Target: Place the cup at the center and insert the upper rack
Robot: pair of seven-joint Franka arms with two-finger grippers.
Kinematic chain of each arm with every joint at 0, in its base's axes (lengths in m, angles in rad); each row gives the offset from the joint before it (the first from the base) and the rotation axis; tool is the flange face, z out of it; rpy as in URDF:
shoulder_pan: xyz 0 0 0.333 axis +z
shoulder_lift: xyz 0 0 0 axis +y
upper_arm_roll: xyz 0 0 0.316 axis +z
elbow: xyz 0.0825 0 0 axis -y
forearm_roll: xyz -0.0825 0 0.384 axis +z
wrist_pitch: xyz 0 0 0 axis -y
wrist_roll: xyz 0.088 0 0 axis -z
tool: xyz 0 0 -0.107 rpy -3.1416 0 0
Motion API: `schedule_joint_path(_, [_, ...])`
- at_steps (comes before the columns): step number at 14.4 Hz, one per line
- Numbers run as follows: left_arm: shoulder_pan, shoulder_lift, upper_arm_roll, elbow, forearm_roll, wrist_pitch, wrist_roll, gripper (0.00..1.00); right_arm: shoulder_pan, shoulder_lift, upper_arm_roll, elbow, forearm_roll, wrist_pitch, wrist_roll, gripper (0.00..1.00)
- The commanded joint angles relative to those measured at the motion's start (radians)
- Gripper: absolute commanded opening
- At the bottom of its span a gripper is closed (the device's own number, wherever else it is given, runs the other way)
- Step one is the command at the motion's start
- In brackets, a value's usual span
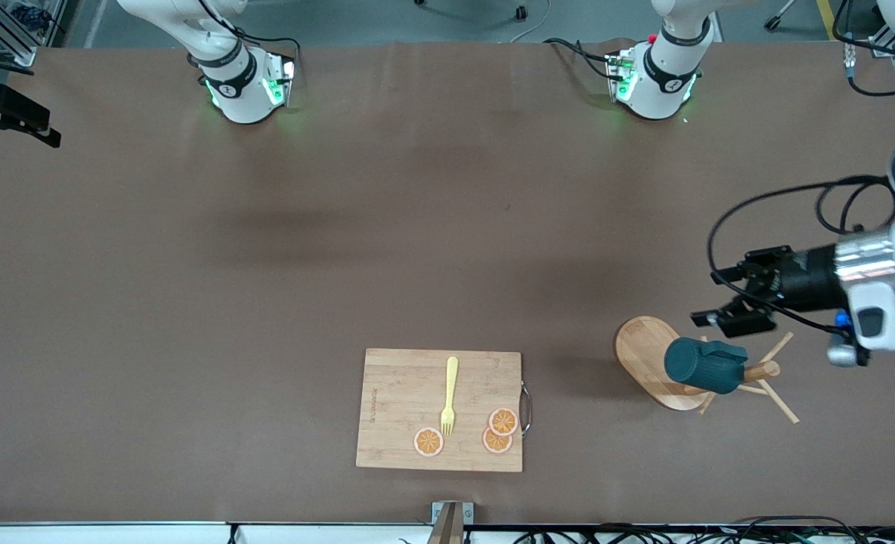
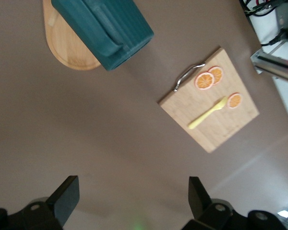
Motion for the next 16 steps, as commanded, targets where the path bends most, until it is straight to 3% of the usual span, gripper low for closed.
schedule_joint_path(1, [0.01, -0.068, -0.106, -0.034, 0.289, -0.003, 0.117, 1.0, -0.001, -0.025, 0.001, -0.024, -0.008, 0.002, -0.001, 1.0])
schedule_joint_path(3, [0.021, -0.101, -0.125, -0.034, 0.362, -0.037, 0.175, 1.0, -0.001, -0.025, 0.003, -0.024, -0.008, 0.002, -0.001, 1.0])
schedule_joint_path(11, [0.097, -0.275, -0.095, -0.044, 0.38, -0.224, 0.531, 1.0, -0.003, -0.025, 0.001, -0.024, -0.008, 0.002, -0.001, 1.0])
schedule_joint_path(14, [0.033, -0.39, 0.052, -0.141, 0.363, -0.239, 0.645, 1.0, -0.001, -0.025, 0.001, -0.024, -0.008, 0.002, -0.001, 1.0])
schedule_joint_path(16, [-0.097, -0.468, 0.211, -0.232, 0.348, -0.239, 0.674, 1.0, -0.001, -0.025, 0.001, -0.024, -0.008, 0.002, -0.001, 1.0])
